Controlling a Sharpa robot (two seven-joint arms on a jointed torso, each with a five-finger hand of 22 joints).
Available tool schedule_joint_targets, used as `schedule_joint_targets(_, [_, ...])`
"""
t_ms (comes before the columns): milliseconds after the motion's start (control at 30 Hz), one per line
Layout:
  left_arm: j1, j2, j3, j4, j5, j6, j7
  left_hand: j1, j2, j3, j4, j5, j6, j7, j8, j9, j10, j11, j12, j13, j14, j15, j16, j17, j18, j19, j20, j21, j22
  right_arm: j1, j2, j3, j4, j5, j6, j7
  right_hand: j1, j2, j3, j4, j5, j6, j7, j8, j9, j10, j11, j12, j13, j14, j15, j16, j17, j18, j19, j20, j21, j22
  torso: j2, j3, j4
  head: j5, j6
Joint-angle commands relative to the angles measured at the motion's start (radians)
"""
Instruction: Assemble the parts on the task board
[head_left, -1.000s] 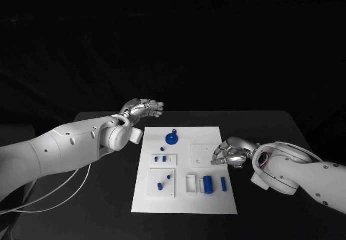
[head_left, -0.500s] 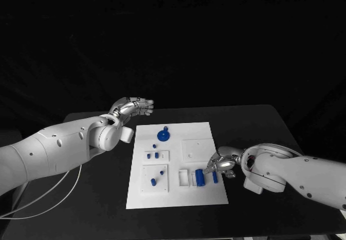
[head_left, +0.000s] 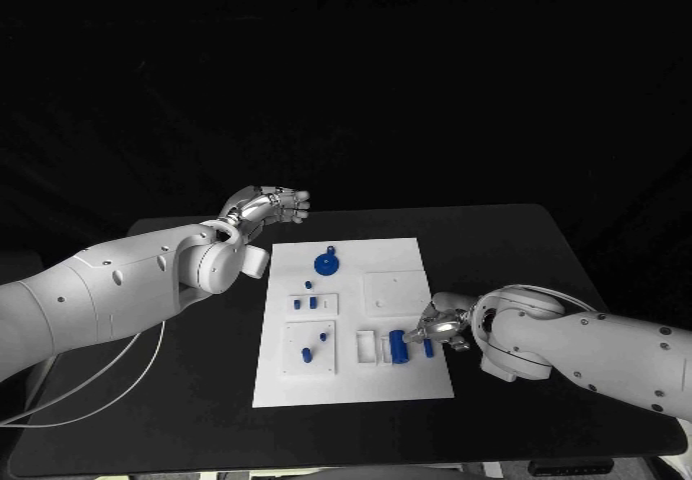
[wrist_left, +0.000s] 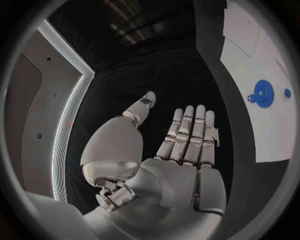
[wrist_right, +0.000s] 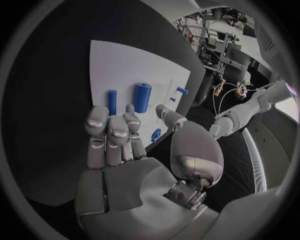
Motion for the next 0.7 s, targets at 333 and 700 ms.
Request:
schedule_joint_targets(333, [0.000, -0.006, 0.000, 0.014, 0.007, 0.011, 0.008, -0.014, 0.003, -0.006, 0.004, -0.006, 0.001, 0.012, 0.002, -0.001, 0.001, 0.001, 0.003, -0.001, 0.003, -0.001, -0.003, 0.001, 0.019, 0.008, 0.002, -0.005, 0.002, -0.032, 0.046, -0.001, -0.038, -0.010, 0.017, -0.011, -0.009, -0.007, 0.005, 0.014, -0.020, 0.027, 0.006, 0.002, 0.005, 0.002, -0.008, -0.005, 0.002, 0.001, -0.010, -0.002, 0.003, 0.102, -0.004, -0.005, 0.009, 0.017, 0.001, -0.0008, -0.0016, 0.018, -0.007])
schedule_joint_targets(700, [0.000, -0.008, 0.000, 0.020, 0.007, 0.011, 0.007, -0.014, 0.003, -0.006, 0.004, -0.006, 0.001, 0.012, 0.002, -0.001, 0.001, 0.001, 0.002, -0.001, 0.003, -0.001, -0.003, 0.002, 0.019, 0.008, 0.001, -0.005, 0.002, -0.046, 0.065, -0.001, -0.055, -0.006, 0.011, -0.018, -0.009, -0.006, 0.005, 0.014, -0.021, 0.028, 0.005, 0.001, 0.006, 0.002, -0.008, -0.005, 0.002, 0.001, -0.011, -0.002, 0.003, 0.102, -0.005, -0.005, 0.009, 0.017, 0.002, 0.0003, -0.0027, 0.026, -0.010])
